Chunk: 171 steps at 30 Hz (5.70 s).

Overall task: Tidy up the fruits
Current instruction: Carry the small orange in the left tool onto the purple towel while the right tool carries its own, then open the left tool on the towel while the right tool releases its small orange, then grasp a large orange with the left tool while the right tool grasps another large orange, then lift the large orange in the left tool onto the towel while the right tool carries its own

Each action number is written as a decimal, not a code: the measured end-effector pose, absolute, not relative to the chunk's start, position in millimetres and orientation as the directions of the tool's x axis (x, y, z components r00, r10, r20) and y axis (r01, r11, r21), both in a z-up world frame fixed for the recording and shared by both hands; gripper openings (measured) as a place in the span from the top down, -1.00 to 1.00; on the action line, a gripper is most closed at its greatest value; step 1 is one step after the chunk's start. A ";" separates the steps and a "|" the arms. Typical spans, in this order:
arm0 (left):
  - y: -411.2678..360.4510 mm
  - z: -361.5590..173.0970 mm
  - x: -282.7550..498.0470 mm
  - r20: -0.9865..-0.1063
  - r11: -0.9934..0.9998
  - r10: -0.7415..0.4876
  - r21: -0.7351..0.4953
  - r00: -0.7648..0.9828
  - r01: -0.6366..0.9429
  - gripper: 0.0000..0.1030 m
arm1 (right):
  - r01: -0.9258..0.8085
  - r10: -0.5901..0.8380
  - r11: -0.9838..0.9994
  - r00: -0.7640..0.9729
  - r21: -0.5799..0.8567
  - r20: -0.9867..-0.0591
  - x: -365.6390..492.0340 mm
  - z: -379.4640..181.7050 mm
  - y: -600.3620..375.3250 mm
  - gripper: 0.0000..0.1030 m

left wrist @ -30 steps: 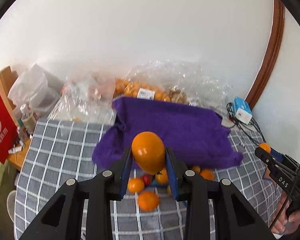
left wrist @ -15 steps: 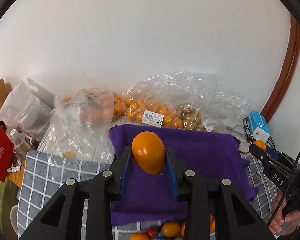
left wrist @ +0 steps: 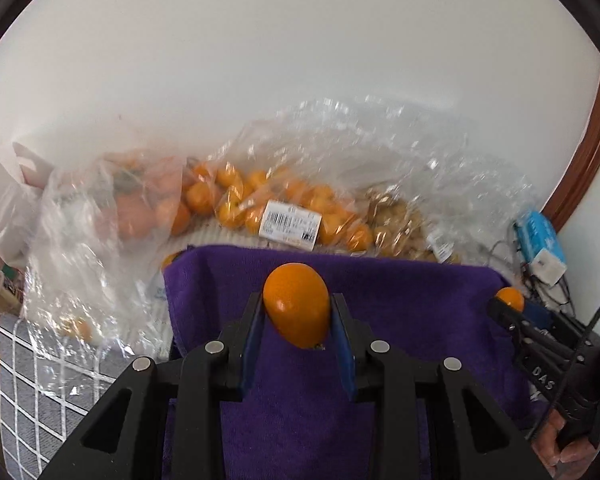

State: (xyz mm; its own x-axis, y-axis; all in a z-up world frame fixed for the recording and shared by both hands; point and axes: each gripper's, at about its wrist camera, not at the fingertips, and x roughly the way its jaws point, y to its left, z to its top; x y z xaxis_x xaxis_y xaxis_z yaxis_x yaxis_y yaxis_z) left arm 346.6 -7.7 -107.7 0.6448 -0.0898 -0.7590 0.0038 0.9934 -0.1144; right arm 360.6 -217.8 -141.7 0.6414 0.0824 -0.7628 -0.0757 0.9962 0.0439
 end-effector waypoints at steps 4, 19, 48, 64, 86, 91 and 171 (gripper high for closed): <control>-7.1 -130.9 355.3 -0.801 0.995 -0.076 -0.097 0.593 -0.003 0.39 | -0.079 0.072 0.996 0.608 0.030 -0.791 368.4 -155.8 -216.0 0.24; -8.6 -156.8 361.8 -0.849 0.995 -0.080 -0.097 0.523 -0.005 0.39 | -0.073 0.046 0.997 0.522 0.009 -0.852 380.5 -182.7 -217.6 0.24; -27.6 -47.0 289.4 -0.697 0.996 -0.078 -0.022 0.713 0.088 -0.12 | 0.052 -0.123 0.992 0.634 -0.117 -0.764 251.8 -86.4 -219.0 -0.65; 19.8 -32.0 143.2 -0.621 0.998 -0.051 -0.012 0.782 0.055 -0.12 | 0.011 -0.034 0.999 0.690 -0.036 -0.723 151.7 -80.2 -213.7 -0.65; 45.2 -70.4 97.6 -0.675 0.996 -0.063 -0.084 0.735 0.008 -0.12 | -0.058 0.106 0.994 0.639 0.090 -0.762 127.1 -120.7 -201.8 -0.24; 55.0 -96.7 100.2 -0.701 0.995 -0.056 -0.102 0.711 -0.023 -0.12 | -0.084 0.107 0.994 0.628 0.069 -0.771 134.5 -141.2 -194.7 -0.24; 63.2 -174.8 114.4 -0.705 0.947 -0.254 -0.320 0.662 0.022 0.26 | -0.101 0.204 0.978 0.622 0.181 -0.756 127.7 -186.9 -221.3 0.19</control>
State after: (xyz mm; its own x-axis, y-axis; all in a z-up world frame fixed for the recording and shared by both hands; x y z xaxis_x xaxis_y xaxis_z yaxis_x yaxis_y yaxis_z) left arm 114.4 63.2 -174.8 0.6623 -0.2538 -0.7049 0.0222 0.9471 -0.3201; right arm 127.7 -221.3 -186.9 0.6221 0.2039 -0.7559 -0.1010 0.9783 0.1808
